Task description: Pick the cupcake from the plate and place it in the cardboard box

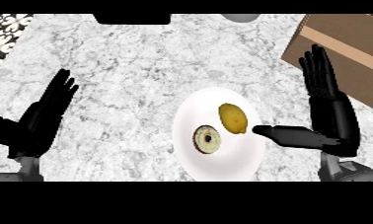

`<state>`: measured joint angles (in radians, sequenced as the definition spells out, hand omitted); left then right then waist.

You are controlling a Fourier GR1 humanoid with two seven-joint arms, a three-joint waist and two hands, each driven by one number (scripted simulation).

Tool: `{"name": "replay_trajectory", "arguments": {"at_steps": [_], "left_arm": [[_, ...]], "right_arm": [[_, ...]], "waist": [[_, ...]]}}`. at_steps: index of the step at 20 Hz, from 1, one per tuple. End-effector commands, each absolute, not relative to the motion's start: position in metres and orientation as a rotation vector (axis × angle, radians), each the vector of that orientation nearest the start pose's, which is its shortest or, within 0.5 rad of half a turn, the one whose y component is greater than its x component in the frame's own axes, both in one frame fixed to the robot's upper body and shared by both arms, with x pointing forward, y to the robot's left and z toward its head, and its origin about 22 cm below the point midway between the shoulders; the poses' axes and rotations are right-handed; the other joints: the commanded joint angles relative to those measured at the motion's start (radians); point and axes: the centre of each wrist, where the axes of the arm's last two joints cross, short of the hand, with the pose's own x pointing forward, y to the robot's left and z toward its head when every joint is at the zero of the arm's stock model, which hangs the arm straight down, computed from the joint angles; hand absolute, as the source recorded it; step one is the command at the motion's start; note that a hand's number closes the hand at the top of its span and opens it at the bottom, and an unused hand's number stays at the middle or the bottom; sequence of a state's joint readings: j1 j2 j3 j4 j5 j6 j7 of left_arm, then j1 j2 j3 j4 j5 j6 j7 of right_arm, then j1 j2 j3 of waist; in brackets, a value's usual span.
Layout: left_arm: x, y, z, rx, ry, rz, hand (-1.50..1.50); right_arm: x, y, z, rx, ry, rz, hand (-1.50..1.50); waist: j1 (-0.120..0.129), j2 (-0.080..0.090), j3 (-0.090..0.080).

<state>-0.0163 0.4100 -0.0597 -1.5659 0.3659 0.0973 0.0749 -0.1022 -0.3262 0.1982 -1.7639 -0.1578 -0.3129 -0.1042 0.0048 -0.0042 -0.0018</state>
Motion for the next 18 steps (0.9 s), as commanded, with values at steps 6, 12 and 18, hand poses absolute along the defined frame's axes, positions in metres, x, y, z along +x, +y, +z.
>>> {"name": "replay_trajectory", "arguments": {"at_steps": [6,12,18], "left_arm": [[0.242,0.318,0.046,0.053,-1.442,0.056,0.00],[0.250,0.318,0.052,0.064,-1.440,0.045,0.00],[0.254,0.311,0.054,0.052,-1.450,0.021,0.00]], "right_arm": [[0.200,-0.216,0.106,-0.185,-1.990,0.520,-1.50],[0.210,-0.230,0.131,-0.496,-1.626,0.987,-1.50],[0.200,-0.181,0.152,-0.554,-1.359,1.180,-1.50]], "waist": [[-0.010,-0.002,0.000],[0.000,0.000,-0.006],[0.014,0.002,-0.004]]}}
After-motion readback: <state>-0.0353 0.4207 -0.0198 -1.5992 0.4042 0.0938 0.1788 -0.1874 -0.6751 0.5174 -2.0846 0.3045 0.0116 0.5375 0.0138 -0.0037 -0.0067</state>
